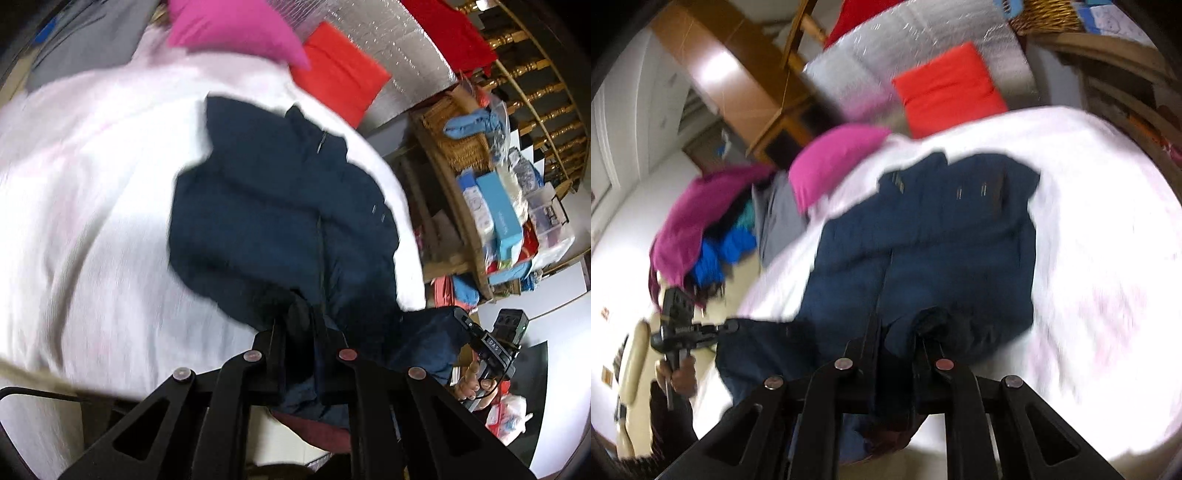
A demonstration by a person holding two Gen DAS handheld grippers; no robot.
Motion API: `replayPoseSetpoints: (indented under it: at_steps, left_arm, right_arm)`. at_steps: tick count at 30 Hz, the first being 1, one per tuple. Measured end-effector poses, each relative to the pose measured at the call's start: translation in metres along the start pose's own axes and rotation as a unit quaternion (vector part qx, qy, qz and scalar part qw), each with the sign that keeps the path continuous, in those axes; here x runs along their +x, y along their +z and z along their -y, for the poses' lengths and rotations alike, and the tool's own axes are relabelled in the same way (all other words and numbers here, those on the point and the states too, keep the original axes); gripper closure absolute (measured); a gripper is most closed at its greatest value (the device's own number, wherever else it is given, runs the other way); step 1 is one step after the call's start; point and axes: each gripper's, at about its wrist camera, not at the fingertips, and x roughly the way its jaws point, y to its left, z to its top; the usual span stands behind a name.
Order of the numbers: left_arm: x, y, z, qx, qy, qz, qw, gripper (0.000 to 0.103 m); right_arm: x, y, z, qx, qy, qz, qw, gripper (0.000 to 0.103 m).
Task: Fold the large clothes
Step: 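Swing the navy jacket onto the bed with both grippers, laying it down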
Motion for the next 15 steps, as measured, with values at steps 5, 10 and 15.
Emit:
replayPoseSetpoints:
  at_steps: [5, 10, 15]
  left_arm:
    - [0.034, 0.088, 0.004, -0.014, 0.003, 0.027, 0.9995, 0.092]
    - [0.067, 0.181, -0.005, -0.040, 0.019, 0.057, 0.9974, 0.092]
    - [0.152, 0.251, -0.029, -0.060, 0.072, 0.060, 0.9938, 0.092]
  right_arm:
    - [0.021, 0.075, 0.008, 0.033, -0.005, 0.049, 0.998, 0.090]
    - [0.077, 0.162, 0.034, 0.079, -0.007, 0.090, 0.993, 0.091]
    - [0.163, 0.223, 0.076, 0.122, -0.039, 0.105, 0.986, 0.091]
